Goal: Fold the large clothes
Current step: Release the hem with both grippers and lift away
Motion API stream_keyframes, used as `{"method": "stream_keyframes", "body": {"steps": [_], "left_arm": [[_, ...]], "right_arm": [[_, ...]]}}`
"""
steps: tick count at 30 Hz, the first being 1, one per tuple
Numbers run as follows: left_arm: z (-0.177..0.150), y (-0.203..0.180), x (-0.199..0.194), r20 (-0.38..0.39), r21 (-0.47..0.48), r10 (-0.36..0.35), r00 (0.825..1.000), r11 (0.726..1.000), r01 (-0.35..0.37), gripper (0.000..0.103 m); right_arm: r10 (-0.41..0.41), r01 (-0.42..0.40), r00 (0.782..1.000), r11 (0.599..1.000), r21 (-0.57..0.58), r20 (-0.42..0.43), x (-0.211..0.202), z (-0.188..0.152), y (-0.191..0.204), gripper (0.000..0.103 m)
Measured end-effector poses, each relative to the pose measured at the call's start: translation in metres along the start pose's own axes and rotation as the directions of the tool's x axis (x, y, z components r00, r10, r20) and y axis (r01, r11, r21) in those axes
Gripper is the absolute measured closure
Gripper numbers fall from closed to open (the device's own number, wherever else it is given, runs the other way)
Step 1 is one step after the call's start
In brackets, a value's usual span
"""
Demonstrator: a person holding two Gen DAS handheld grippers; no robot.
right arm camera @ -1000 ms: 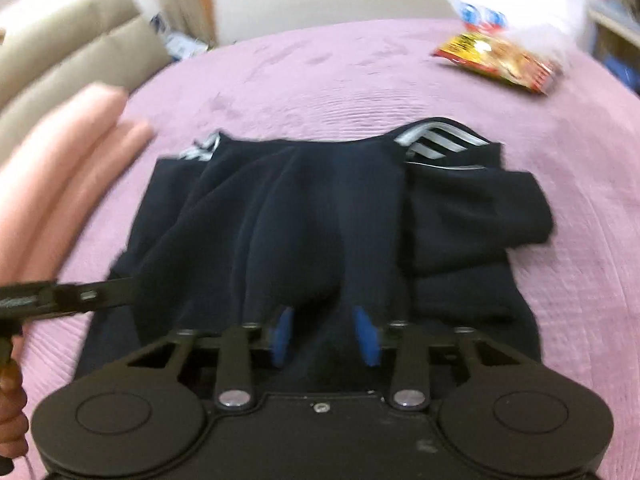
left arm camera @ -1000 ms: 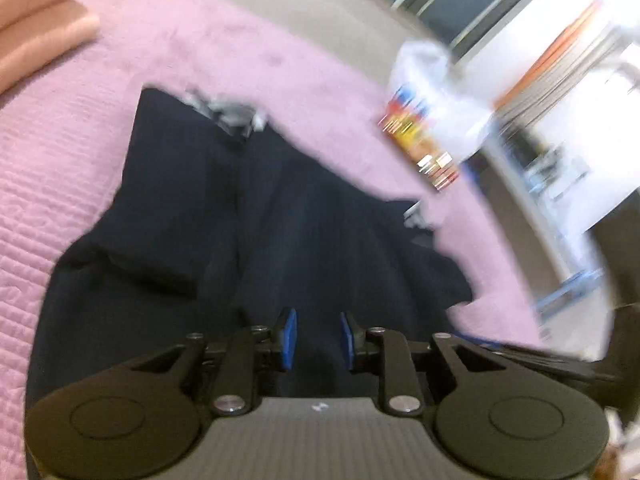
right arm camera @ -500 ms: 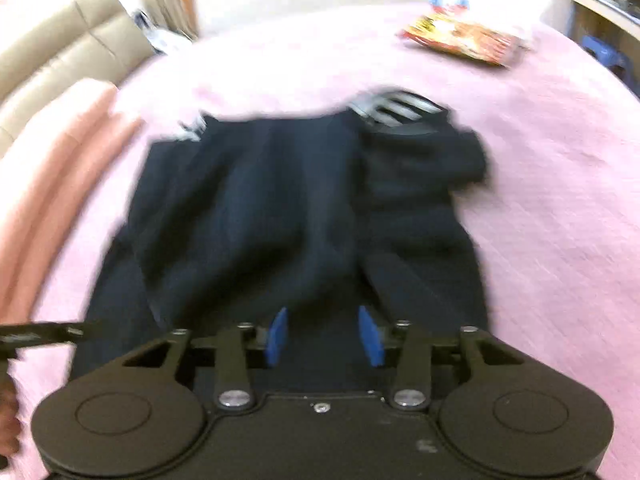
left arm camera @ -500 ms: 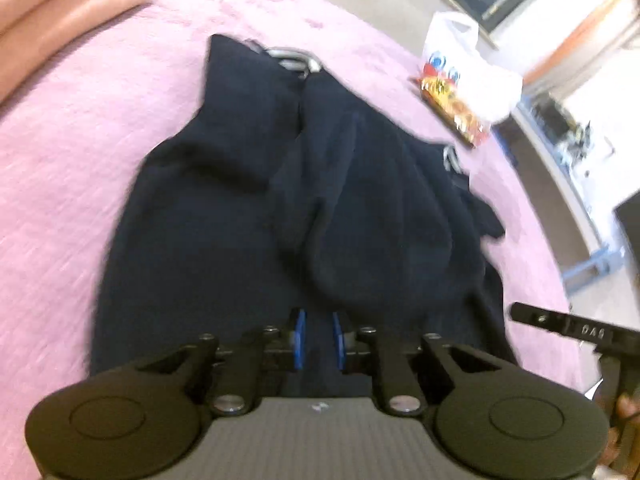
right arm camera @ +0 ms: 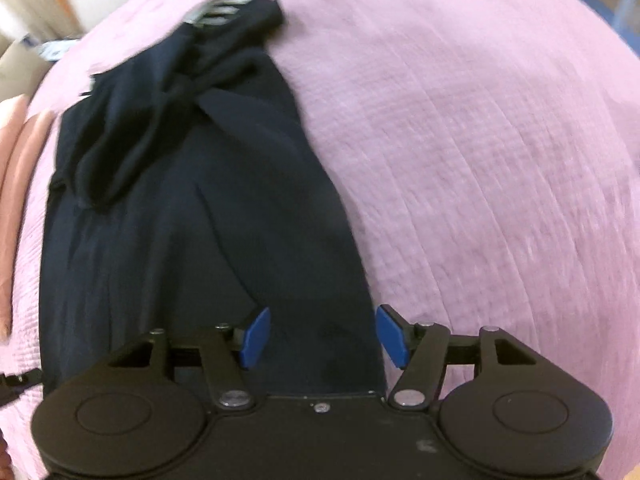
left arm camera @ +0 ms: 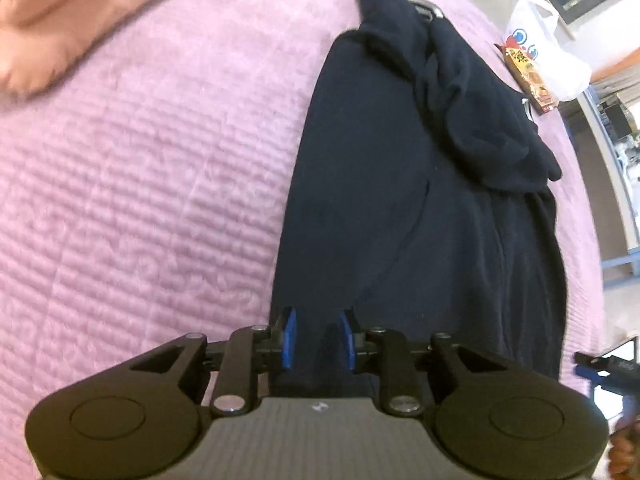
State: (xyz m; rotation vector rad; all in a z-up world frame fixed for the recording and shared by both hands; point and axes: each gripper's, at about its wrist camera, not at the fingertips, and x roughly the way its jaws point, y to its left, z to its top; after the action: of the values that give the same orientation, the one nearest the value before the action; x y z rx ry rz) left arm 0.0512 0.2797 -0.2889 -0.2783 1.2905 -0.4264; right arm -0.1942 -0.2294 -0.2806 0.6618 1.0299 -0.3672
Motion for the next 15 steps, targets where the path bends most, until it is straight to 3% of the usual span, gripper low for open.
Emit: {"method": "stream_keyframes", "body": {"steps": [3,9,15], "left_arm": [[-0.003,0.012,0.005,-0.036,-0.041,-0.056,0.998,0.998,0.054,0.072],[-0.011,0.025,0.007,-0.020,-0.109,-0.079,0.997,0.991,0.077,0.072],[-0.020,0.031,0.009,-0.005,-0.158,-0.091,0.996,0.983,0.089,0.072]], "right_arm": [[0.009,-0.008,0.999,1.000,0.026,-0.034,0.007,-0.009,-0.008,0.030],[-0.009,0.011,0.998,1.000,0.029,-0.067,0.020,-0.021,-0.020,0.029],[0.050,-0.051,0.993,0.999,-0.006,-0.109,0.027,-0.034,-0.015,0.029]]}}
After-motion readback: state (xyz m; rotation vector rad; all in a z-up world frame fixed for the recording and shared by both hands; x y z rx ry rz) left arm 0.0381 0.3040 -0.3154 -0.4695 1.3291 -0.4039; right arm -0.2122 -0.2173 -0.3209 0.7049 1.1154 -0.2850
